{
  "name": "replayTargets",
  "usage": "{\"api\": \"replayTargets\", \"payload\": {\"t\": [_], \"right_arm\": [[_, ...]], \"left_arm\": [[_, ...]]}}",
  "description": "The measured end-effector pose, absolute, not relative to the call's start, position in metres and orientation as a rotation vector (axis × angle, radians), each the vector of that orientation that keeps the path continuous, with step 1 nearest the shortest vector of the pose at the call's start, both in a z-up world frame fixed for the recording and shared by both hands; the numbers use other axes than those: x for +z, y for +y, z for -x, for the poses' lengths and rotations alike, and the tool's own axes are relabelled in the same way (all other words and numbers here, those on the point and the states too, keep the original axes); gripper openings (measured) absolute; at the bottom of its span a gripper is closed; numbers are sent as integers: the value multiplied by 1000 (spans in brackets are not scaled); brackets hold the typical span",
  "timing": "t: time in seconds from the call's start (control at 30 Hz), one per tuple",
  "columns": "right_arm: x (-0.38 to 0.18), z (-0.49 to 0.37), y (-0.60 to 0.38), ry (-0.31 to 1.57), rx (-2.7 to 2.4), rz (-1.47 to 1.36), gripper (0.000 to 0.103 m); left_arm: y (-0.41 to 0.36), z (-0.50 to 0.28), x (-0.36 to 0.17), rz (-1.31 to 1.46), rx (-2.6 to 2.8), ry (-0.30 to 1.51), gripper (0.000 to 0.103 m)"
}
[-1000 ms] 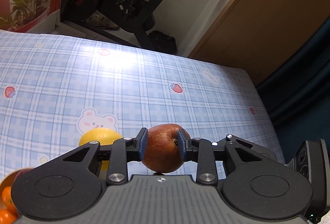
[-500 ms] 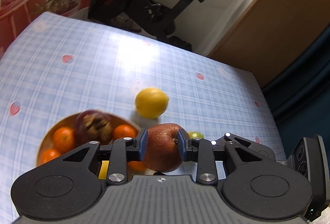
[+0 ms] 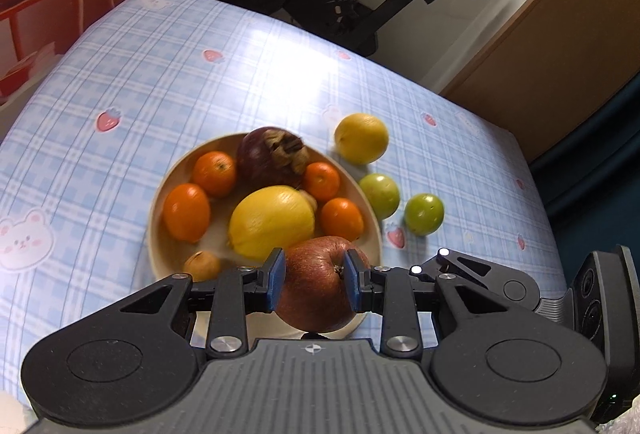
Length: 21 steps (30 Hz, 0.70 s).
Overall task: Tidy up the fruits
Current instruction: 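Carry the apple in the left gripper over the plate while the right gripper carries its apple, then open the left gripper over the plate while the right gripper releases its apple there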
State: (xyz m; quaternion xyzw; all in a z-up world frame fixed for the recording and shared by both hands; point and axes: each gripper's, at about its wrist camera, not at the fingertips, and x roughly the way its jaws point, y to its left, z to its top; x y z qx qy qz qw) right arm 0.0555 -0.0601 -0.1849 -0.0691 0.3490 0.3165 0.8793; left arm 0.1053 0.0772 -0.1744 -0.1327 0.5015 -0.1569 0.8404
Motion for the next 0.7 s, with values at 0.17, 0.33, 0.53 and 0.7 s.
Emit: {"api": "replayTargets", "payload": {"t": [0.17,0.33,0.53,0.7], "right_arm": [[-191,-59,-48,758,699,156,60],[-200,-66,-38,792,719,165,60],[-204,-78,-34,807,748,119,60],[-205,-87,-27,820,762,98,60]], "left_arm": [[93,-105,-182,306,-309,1097,33],[101,-108,-193,313,-281,1121,33],[113,-111,-196,333,-249,1118,33],[124,-114,-197,353,-218,1113,33]]}}
